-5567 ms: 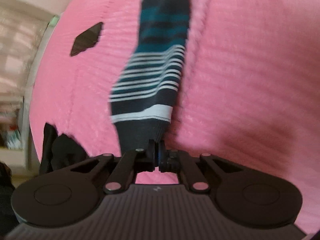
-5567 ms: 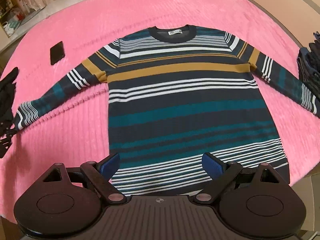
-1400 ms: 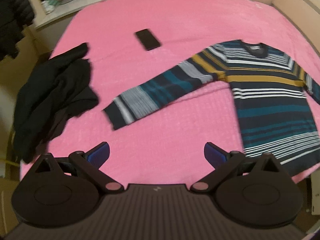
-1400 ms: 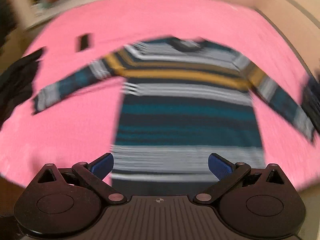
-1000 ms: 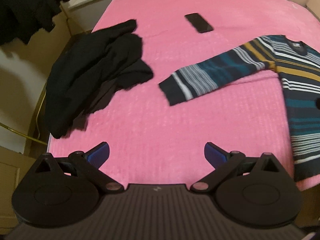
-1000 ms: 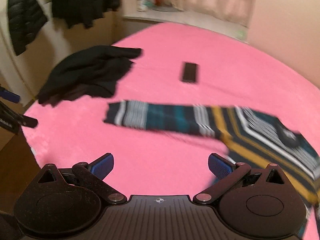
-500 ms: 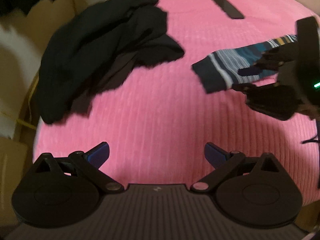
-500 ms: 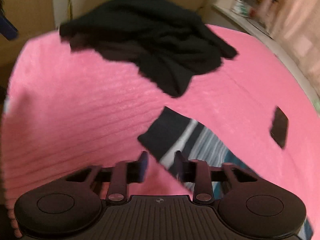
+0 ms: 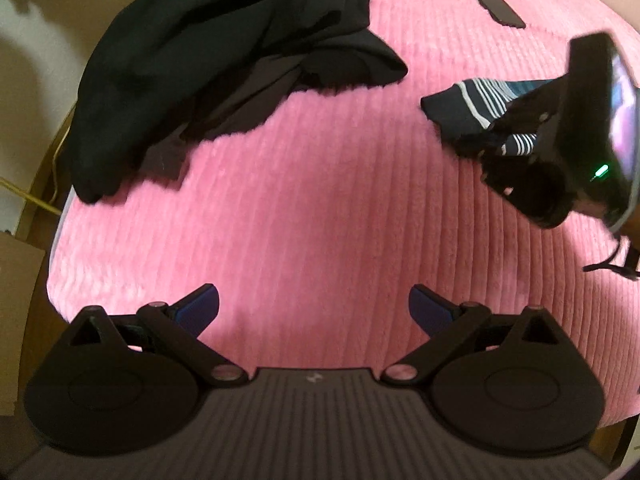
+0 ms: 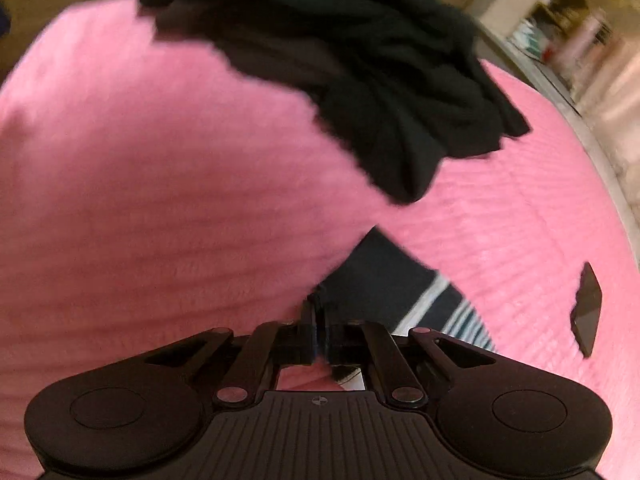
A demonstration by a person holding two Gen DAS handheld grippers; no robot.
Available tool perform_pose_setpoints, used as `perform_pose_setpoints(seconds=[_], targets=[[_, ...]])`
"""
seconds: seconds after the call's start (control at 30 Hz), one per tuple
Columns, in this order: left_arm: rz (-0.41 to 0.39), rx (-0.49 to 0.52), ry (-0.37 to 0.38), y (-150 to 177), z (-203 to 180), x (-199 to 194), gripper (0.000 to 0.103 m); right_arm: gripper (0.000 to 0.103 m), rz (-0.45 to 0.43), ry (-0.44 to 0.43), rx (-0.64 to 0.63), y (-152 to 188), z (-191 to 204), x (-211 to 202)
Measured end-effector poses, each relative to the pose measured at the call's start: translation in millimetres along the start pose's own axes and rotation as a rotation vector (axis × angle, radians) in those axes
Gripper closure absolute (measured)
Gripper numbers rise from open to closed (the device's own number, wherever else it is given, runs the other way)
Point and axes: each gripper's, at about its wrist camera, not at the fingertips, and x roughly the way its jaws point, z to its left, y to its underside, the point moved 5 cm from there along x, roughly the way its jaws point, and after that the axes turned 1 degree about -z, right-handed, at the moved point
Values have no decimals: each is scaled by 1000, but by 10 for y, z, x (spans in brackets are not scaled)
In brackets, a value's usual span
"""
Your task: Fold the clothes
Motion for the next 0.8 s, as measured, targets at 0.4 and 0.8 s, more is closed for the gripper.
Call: perform_pose_setpoints(seconds=[0.4,0.8], targets=[[-122,206,74,-753,-855,-194,3,102,-386,227,937,694,-2353,-1887],[-130,300,107,-740,-3093,-249,3,102,-220,693,1717,5171,-3218,-2870]])
